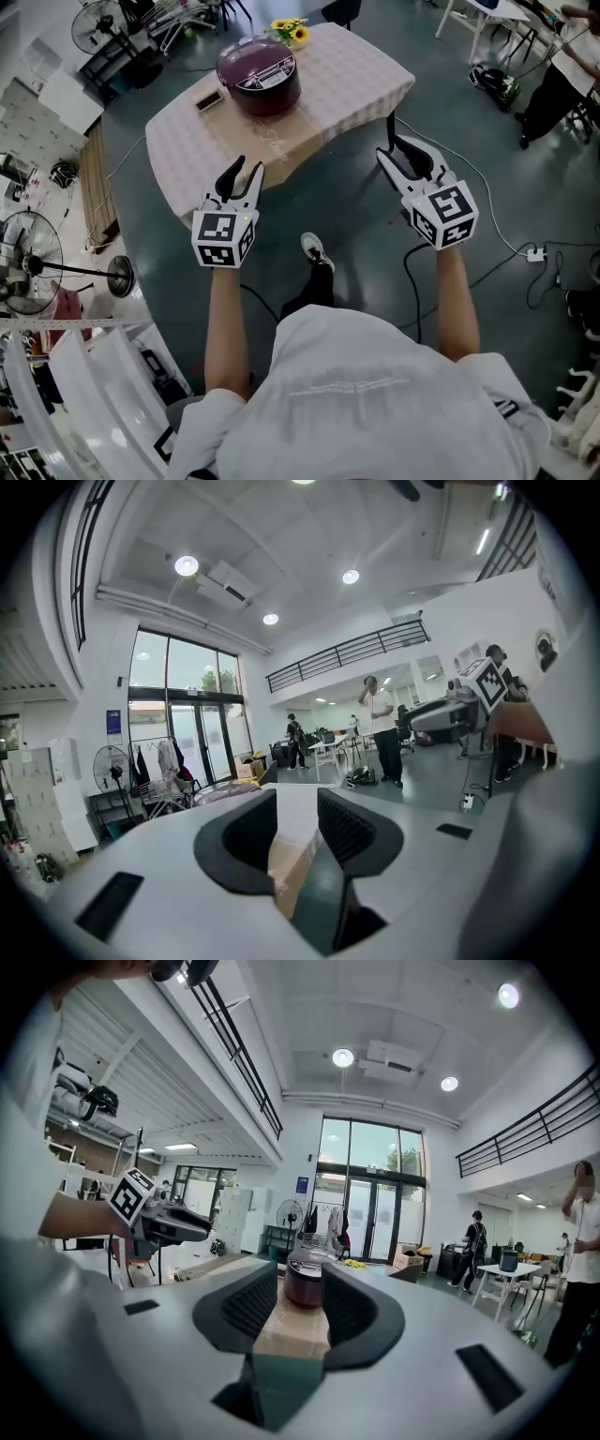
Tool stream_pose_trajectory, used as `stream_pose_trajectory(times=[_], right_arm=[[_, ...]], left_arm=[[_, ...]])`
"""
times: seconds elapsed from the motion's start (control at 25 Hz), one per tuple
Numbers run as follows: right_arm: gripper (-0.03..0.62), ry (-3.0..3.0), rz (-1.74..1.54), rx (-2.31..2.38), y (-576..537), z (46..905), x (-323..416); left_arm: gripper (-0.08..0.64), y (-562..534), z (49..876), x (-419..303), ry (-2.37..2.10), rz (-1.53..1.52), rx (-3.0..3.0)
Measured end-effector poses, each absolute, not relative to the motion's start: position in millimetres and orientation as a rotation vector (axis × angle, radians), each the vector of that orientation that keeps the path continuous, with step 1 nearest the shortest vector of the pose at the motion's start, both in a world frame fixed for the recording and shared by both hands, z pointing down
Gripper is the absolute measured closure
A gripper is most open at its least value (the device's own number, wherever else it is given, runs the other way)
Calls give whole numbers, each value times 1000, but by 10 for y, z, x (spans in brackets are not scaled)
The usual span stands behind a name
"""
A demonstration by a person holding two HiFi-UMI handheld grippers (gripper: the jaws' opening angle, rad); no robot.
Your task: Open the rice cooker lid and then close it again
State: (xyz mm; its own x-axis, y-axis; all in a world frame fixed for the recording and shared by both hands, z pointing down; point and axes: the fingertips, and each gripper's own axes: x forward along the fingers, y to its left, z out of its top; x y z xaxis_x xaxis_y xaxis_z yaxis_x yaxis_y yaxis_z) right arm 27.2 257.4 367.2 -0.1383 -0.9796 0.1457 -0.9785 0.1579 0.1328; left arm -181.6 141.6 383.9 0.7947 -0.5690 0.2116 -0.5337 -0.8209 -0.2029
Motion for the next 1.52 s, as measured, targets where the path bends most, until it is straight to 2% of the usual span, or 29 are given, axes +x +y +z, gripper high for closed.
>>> stream_pose_trajectory(times=[0.36, 0.8, 1.52], right_arm=[[428, -2186, -39, 1898, 1356, 3553, 777], [422, -2198, -13, 1818, -22, 3554, 980], [422, -2242, 86, 1667, -967, 3952, 1066]], left_arm=[[410, 160, 3826, -1278, 863, -348, -2887], [390, -1115, 3904, -957, 856, -368, -2926], [345, -1830, 4277, -569, 810, -516, -2994]])
